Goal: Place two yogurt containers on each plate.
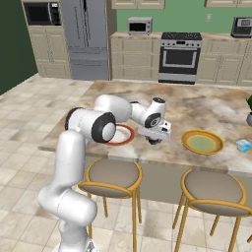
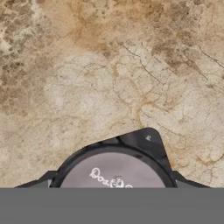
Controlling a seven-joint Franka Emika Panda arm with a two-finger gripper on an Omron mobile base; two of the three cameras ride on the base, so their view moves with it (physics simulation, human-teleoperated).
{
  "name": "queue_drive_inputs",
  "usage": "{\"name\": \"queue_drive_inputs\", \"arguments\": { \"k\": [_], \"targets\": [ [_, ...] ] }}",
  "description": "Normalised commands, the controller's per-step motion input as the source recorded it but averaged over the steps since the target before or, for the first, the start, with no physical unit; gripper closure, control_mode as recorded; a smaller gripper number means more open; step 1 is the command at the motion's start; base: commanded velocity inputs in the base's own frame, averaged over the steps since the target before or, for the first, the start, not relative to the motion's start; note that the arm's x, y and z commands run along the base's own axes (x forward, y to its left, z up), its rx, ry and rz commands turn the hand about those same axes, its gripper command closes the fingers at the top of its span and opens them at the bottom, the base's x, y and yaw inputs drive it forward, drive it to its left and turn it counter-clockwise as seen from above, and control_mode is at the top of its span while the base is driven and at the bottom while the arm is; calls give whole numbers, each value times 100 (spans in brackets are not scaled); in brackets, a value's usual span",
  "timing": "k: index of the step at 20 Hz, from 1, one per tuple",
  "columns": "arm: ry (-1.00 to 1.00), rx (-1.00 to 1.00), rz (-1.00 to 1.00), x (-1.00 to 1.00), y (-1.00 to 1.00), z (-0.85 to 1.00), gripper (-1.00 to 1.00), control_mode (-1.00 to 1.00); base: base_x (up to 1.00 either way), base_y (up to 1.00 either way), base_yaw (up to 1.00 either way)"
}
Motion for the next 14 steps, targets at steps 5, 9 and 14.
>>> {"name": "queue_drive_inputs", "arguments": {
  "k": [5,9,14],
  "targets": [
    [1,-1,0,-1,63,32,100,-100,0,0,0],
    [3,-6,0,-5,78,4,100,-100,0,0,0],
    [4,0,0,0,65,7,100,-100,0,0,0]
  ]
}}
